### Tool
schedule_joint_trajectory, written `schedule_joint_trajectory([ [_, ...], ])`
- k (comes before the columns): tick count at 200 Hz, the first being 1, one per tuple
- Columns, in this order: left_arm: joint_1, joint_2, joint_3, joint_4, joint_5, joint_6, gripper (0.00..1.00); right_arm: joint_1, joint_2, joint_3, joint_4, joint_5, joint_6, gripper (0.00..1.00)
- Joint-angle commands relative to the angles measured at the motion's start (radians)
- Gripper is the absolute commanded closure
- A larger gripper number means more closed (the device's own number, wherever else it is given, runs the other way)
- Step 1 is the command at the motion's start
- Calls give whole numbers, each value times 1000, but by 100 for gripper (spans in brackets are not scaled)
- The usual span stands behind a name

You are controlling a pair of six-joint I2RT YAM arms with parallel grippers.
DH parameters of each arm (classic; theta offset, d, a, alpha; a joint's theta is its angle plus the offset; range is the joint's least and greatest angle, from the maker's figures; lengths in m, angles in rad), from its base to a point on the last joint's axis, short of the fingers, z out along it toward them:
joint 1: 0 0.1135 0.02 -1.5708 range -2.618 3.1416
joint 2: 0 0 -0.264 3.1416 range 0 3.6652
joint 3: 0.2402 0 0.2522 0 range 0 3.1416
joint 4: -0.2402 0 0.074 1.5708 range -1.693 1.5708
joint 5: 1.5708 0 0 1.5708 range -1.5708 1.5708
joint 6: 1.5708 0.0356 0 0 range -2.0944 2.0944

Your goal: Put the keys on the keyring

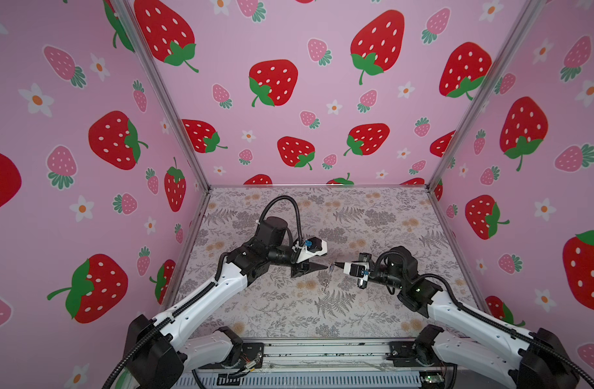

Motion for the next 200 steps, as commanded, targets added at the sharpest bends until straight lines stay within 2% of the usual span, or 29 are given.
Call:
schedule_joint_trajectory([
  [1,1,25,69,-69,54,116,60,-4,5,54,37,-97,26,100],
  [119,-6,58,109,-126,74,155,72,-3,26,87,17,-145,37,100],
  [200,-25,66,111,-116,75,164,92,-3,44,96,-14,-156,25,100],
])
